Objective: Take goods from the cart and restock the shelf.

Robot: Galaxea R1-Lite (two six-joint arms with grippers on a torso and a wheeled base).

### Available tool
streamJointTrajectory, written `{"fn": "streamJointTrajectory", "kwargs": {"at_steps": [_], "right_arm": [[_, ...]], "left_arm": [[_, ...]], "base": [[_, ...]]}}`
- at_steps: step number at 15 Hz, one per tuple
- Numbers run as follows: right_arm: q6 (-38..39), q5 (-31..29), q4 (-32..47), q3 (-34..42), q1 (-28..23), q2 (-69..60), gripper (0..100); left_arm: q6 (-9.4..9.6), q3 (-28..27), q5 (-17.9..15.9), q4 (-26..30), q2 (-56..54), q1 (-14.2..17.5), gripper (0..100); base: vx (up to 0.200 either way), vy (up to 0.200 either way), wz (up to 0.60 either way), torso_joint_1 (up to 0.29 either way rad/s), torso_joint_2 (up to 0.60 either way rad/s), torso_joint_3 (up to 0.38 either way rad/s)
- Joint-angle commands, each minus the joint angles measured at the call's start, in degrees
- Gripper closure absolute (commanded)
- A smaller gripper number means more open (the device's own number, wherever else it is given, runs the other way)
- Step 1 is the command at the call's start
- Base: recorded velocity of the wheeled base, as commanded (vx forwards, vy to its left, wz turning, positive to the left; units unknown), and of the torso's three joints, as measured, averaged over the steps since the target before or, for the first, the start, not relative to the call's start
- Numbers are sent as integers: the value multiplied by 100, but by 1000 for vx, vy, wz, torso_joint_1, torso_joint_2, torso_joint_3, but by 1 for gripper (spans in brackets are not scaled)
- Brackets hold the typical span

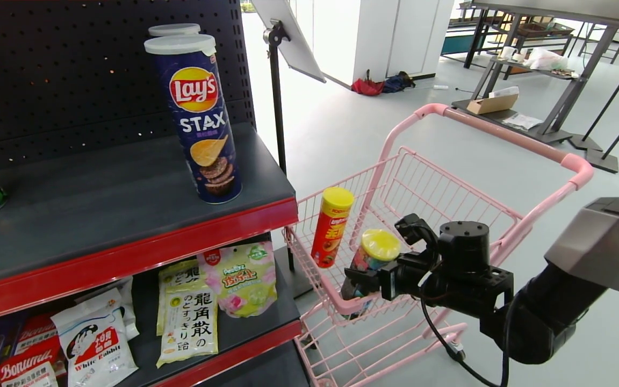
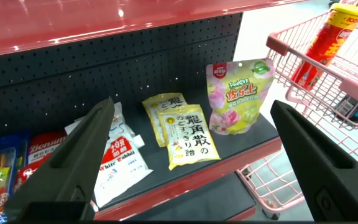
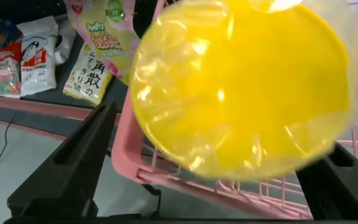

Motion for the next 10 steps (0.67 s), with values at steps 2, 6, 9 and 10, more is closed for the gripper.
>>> {"fn": "streamJointTrajectory", "kwargs": {"at_steps": [2, 6, 9, 10], "right_arm": [[8, 1, 0, -141, 45, 255, 0], [8, -7, 0, -264, 62, 343, 100], [8, -7, -8, -299, 62, 343, 100], [8, -16, -8, -326, 62, 351, 100]], "left_arm": [[-1, 0, 0, 0, 5, 2, 0], [-1, 0, 0, 0, 5, 2, 0], [-1, 0, 0, 0, 5, 2, 0], [-1, 0, 0, 0, 5, 2, 0]], "base": [[0, 0, 0, 0, 0, 0], [0, 0, 0, 0, 0, 0], [0, 0, 0, 0, 0, 0], [0, 0, 0, 0, 0, 0]]}}
